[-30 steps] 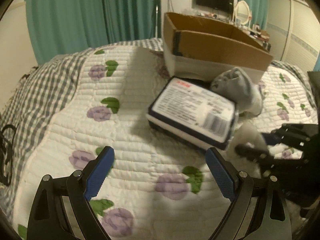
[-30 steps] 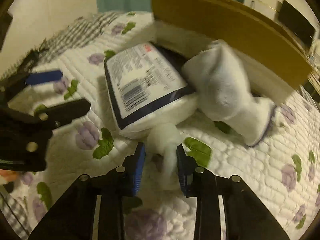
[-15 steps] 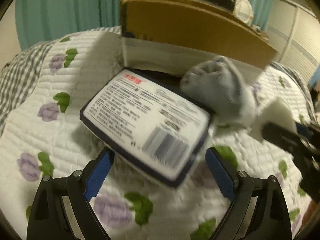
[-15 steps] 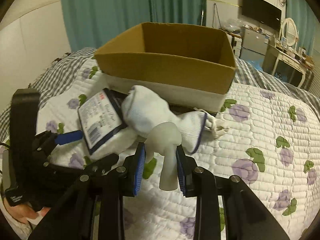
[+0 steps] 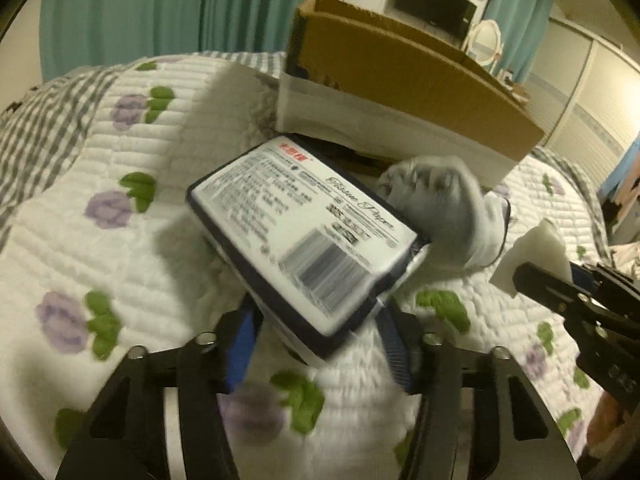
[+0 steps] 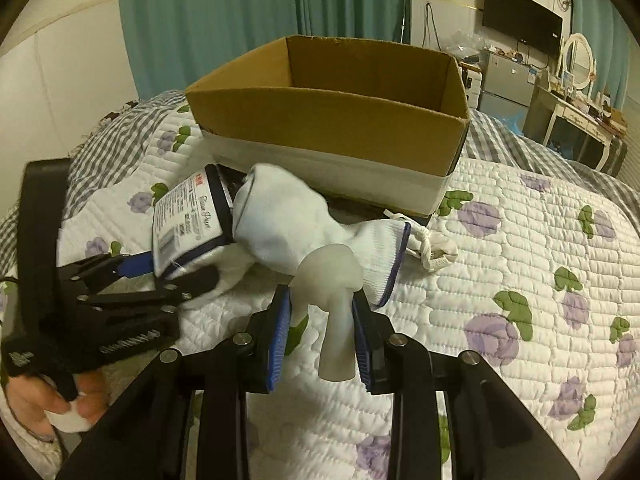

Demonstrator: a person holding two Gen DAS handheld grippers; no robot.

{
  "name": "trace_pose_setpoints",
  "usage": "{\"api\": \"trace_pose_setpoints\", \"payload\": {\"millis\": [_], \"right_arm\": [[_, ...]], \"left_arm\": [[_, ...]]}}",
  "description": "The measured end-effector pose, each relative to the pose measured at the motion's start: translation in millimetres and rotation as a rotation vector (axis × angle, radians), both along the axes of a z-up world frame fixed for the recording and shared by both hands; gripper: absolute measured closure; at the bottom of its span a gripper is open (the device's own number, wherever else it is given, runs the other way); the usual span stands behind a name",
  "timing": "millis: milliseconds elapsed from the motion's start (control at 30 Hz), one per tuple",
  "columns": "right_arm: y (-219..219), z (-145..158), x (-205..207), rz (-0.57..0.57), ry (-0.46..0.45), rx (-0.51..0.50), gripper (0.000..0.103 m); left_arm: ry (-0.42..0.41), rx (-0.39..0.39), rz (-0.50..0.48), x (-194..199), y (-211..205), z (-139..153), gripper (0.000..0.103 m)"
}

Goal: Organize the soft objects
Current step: 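Carry the glove and patterned pouch into the box and release both tools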

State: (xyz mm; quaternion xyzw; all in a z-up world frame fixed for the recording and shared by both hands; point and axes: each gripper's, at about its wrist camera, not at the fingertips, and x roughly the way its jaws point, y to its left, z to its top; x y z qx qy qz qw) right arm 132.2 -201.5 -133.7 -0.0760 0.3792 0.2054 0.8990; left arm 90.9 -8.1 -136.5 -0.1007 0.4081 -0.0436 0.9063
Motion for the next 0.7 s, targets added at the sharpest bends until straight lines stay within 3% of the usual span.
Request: {"api": "trace_pose_setpoints", "payload": {"millis": [267, 700], "right_arm": [[8.7, 31.4, -24.2, 0.012, -0.057, -0.003, 0.074], [28.3, 120.6, -46.9, 0.047, -0.22, -0.027, 0.074]], "left_arm": [[-0.062, 0.013, -0.015, -39.6, 29.4, 40.7, 0.059], [-0.264, 0.113, -0.097, -40.2, -5.6, 132.7, 0.07]]}}
